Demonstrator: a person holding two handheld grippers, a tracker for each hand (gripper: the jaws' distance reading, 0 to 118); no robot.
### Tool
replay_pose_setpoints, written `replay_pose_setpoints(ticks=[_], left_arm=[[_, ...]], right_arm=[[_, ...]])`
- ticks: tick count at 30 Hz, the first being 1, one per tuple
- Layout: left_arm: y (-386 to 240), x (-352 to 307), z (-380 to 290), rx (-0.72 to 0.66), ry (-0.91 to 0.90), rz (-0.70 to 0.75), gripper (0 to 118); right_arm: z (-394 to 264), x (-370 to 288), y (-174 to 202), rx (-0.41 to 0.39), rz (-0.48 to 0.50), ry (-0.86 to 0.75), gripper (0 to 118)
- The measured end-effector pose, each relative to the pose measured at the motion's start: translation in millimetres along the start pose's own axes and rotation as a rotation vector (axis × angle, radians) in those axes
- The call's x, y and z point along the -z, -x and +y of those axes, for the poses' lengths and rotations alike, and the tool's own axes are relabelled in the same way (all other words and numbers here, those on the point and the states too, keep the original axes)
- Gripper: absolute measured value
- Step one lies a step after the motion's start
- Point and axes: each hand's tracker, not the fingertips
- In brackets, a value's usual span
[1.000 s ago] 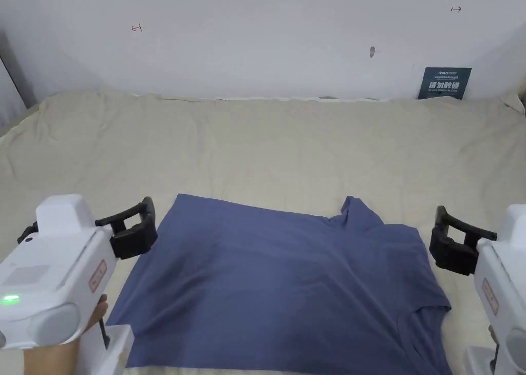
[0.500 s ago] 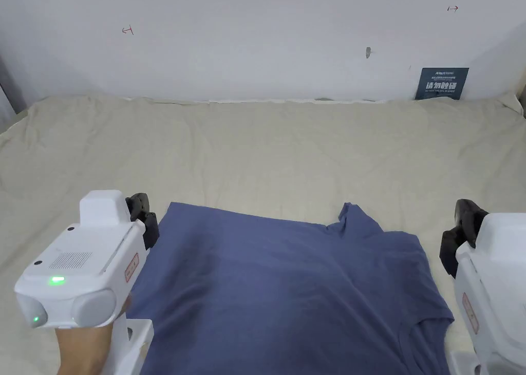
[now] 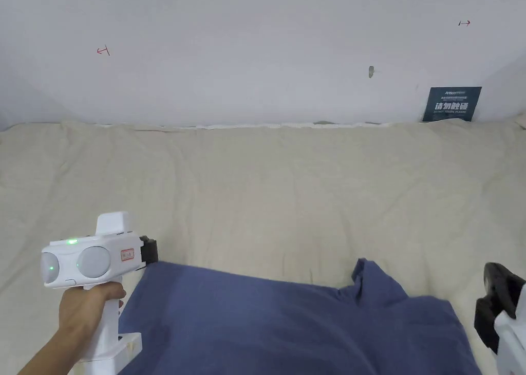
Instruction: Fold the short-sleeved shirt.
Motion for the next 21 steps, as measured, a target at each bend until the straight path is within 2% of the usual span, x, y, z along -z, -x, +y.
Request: replay_pose_setpoints(ticks=[1,2,3,4,5,7,10,11,12,13,14,15,16,17,19,20,21], left_arm=[[3.9,18.6,4.8,0.004,0.034,0.005,40],[7.1,35.1,7.6,0.012,0.078,0.011,75],[5.4,45.6,-1.3,0.031,0.128,0.048,95],[5.5,57.9,-3.7,0.045,0.143,0.096,105],[5.4,67.2,-6.5,0.065,0.138,0.119,106],[5.5,78.9,-18.9,0.079,0.156,0.124,100],[4.4,91.7,-33.2,0.034,0.250,0.074,70],[6.3,92.3,-35.5,0.009,0.231,0.048,68],[3.0,84.7,-37.1,0.016,0.165,0.094,60],[0.3,81.6,-38.7,0.019,0.173,0.080,45],[-2.0,78.8,-39.8,0.023,0.169,0.070,15],[-1.9,79.1,-35.9,0.032,0.167,0.047,2],[-5.5,76.8,-36.6,0.039,0.168,0.035,2],[-11.3,71.6,-38.3,0.066,0.160,0.074,2],[-12.1,60.2,-34.6,0.077,0.121,0.066,2],[-12.8,49.6,-33.5,0.063,0.088,0.059,2],[-13.4,37.1,-32.4,0.047,0.057,0.037,2]], right_arm=[[-1.4,9.7,0.8,0.000,-0.003,0.010,2],[-2.5,17.1,1.1,0.000,-0.006,0.018,2],[-4.4,26.3,1.5,0.003,-0.008,0.029,2],[-6.5,34.6,1.7,0.007,-0.009,0.041,2],[-8.5,41.2,1.8,0.011,-0.010,0.050,2],[-12.4,52.1,1.0,0.019,-0.012,0.074,2],[-19.3,64.9,-3.0,0.040,-0.014,0.120,2],[-21.5,68.5,-4.8,0.051,-0.014,0.136,2],[-23.4,71.5,-6.7,0.059,-0.015,0.150,2],[-25.1,74.3,-9.4,0.071,-0.012,0.165,2],[-26.1,76.4,-11.9,0.078,-0.009,0.177,4],[-26.7,81.7,-14.2,0.082,-0.003,0.200,4],[-27.2,87.3,-16.2,0.082,0.002,0.227,5],[-27.9,94.6,-18.7,0.091,0.001,0.248,15],[-31.4,112.2,-27.6,0.115,0.019,0.315,46],[-33.2,120.6,-29.9,0.122,0.025,0.340,72],[-36.6,132.1,-32.7,0.142,0.026,0.381,91]])
